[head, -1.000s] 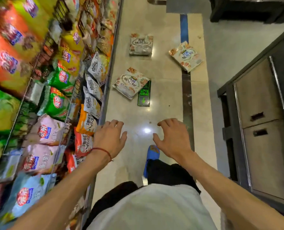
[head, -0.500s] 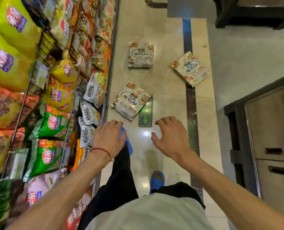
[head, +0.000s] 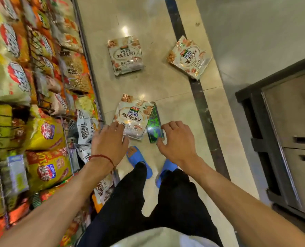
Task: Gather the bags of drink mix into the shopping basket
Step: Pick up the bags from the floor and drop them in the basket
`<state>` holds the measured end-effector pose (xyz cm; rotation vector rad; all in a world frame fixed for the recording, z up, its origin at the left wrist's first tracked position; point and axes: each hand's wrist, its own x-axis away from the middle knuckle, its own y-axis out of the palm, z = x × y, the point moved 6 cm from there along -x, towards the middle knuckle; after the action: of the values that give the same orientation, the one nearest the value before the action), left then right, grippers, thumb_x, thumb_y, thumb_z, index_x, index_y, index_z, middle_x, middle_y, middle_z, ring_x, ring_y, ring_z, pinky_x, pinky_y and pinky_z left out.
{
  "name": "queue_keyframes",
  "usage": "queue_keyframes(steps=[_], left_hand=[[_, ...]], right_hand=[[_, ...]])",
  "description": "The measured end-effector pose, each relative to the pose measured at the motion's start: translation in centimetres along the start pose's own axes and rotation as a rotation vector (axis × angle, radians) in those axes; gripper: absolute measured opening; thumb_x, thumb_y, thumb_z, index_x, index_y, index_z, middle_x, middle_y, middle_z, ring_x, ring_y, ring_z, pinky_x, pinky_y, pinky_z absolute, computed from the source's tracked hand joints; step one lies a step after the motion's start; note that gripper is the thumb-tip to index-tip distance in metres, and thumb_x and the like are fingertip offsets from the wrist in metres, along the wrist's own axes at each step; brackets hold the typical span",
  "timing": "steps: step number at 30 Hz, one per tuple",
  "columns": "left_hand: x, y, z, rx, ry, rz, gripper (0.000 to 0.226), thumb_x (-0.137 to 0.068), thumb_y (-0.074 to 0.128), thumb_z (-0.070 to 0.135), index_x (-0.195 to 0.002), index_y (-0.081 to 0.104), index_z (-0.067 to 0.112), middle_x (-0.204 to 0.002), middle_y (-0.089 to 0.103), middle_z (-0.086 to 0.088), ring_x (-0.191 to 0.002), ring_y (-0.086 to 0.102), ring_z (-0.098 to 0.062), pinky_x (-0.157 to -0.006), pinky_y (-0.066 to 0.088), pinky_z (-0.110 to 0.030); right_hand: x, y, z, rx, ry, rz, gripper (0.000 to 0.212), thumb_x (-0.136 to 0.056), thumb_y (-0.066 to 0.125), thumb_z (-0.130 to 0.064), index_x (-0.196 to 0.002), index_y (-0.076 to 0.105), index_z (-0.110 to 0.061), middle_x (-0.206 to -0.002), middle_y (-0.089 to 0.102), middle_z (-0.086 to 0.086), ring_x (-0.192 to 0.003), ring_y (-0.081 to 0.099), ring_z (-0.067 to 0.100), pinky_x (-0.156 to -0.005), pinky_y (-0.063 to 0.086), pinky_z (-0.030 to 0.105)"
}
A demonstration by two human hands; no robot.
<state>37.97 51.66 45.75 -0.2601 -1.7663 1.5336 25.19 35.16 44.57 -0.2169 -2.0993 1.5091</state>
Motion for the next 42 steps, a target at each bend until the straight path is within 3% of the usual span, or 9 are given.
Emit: queue_keyframes(steps=[8,19,24,28,31,33,35,39,42], left_hand=[[-10.0,8.5,-2.8,0.0,0.016,-0.123,0.041,-0.099,0.043,0.039,-0.131,0.056,0.017,-0.126,0.057,-0.006,-0.115,0.055,-0.03,-0.089,0.047,-0.043],[-22.5,30.4,-8.4,0.082,-0.143,-0.294,0.043,-0.097,0.047,0.039,-0.131,0.053,0.014,-0.124,0.058,-0.011,-0.114,0.055,-0.035,-0.086,0.048,-0.045],[-28.7,42.0,-12.2,0.225,-0.27,-0.303,0.056,-0.097,0.047,0.05,-0.139,0.046,0.012,-0.132,0.052,-0.014,-0.121,0.051,-0.036,-0.091,0.048,-0.047],[-32.8,50.0,-14.6,0.419,-0.387,-0.25,0.077,-0.092,0.056,0.059,-0.148,0.034,0.012,-0.144,0.043,-0.015,-0.132,0.041,-0.035,-0.105,0.038,-0.046],[-35.4,54.8,-16.5,0.58,-0.552,-0.209,0.096,-0.083,0.059,0.07,-0.15,0.03,0.009,-0.152,0.036,-0.013,-0.139,0.036,-0.033,-0.112,0.035,-0.047],[-36.8,57.3,-17.6,0.703,-0.643,-0.189,0.11,-0.066,0.057,0.084,-0.146,0.037,0.01,-0.147,0.044,-0.011,-0.134,0.043,-0.034,-0.11,0.039,-0.051],[-37.9,59.0,-18.2,0.791,-0.668,-0.181,0.113,-0.054,0.057,0.088,-0.14,0.042,0.015,-0.138,0.052,-0.007,-0.127,0.05,-0.033,-0.107,0.042,-0.051],[-38.4,59.7,-19.1,0.846,-0.689,-0.189,0.1,-0.047,0.071,0.086,-0.121,0.049,0.023,-0.121,0.061,0.0,-0.116,0.058,-0.026,-0.099,0.05,-0.048],[-37.7,58.7,-18.9,0.924,-0.721,-0.212,0.082,-0.057,0.085,0.066,-0.114,0.05,0.019,-0.113,0.061,0.001,-0.105,0.062,-0.022,-0.092,0.055,-0.045]], right_hand=[[-10.3,9.2,0.6,-0.219,0.14,-0.077,0.035,-0.091,0.063,-0.042,-0.111,0.069,-0.013,-0.108,0.069,0.009,-0.107,0.059,0.033,-0.081,0.045,0.041],[-21.1,31.3,2.7,-0.33,0.29,-0.274,0.045,-0.095,0.061,-0.043,-0.133,0.063,-0.018,-0.131,0.064,0.006,-0.126,0.052,0.03,-0.095,0.045,0.04],[-25.3,44.1,4.3,-0.643,0.54,-0.286,0.051,-0.093,0.067,-0.042,-0.132,0.06,-0.01,-0.13,0.063,0.012,-0.121,0.057,0.031,-0.097,0.049,0.041],[-28.5,53.4,6.0,-0.87,0.816,-0.228,0.038,-0.087,0.075,-0.037,-0.111,0.057,-0.013,-0.119,0.065,0.013,-0.109,0.062,0.03,-0.089,0.048,0.038],[-30.1,60.3,7.3,-1.103,0.981,-0.201,0.076,-0.065,0.081,-0.058,-0.12,0.062,-0.008,-0.121,0.072,0.009,-0.109,0.07,0.026,-0.093,0.056,0.04],[-31.1,63.9,7.8,-1.242,1.007,-0.198,0.09,-0.053,0.085,-0.064,-0.125,0.067,-0.013,-0.115,0.076,0.003,-0.102,0.075,0.023,-0.09,0.061,0.041],[-31.7,64.8,7.8,-1.299,1.02,-0.198,0.081,-0.057,0.093,-0.055,-0.123,0.068,-0.016,-0.111,0.078,0.002,-0.097,0.076,0.021,-0.085,0.064,0.041],[-32.2,65.4,8.0,-1.376,0.986,-0.181,0.03,-0.082,0.088,-0.023,-0.107,0.072,-0.017,-0.099,0.078,0.0,-0.085,0.077,0.013,-0.069,0.064,0.027],[-32.2,64.4,8.0,-1.4,1.014,-0.191,0.025,-0.085,0.085,-0.014,-0.108,0.075,-0.014,-0.101,0.079,0.006,-0.088,0.078,0.022,-0.076,0.065,0.037]])
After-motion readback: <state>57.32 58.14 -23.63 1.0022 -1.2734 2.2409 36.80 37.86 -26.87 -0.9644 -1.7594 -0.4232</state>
